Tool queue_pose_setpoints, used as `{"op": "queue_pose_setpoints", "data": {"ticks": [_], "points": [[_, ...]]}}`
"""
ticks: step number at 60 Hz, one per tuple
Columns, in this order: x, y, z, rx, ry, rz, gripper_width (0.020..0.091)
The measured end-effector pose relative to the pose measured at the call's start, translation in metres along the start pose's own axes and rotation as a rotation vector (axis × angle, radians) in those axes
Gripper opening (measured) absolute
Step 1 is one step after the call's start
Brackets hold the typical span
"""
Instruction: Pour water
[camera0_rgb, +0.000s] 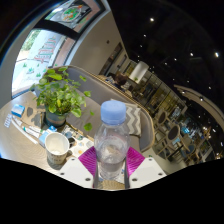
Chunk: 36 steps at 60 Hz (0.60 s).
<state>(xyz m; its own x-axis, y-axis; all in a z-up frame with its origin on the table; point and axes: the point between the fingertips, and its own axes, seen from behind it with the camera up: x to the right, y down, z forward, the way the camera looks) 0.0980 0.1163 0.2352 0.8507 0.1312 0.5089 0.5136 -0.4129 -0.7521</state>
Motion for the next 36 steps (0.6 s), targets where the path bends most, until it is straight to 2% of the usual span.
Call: {"op": "queue_pose_setpoints", "data": {"ticks": [13,32,34,36], "points": [[-0.035,0.062,0.014,-0.019,-0.159,0.401,0.0351],[-0.087,0.134,0.036,-0.092,-0.245,0.517,0.0360],[-0.084,0.129,0.036,-0.040,-0.235,0.516,0.0369],[-0.085,0.132,0.036,-0.044,-0.238,0.511,0.0374]]}}
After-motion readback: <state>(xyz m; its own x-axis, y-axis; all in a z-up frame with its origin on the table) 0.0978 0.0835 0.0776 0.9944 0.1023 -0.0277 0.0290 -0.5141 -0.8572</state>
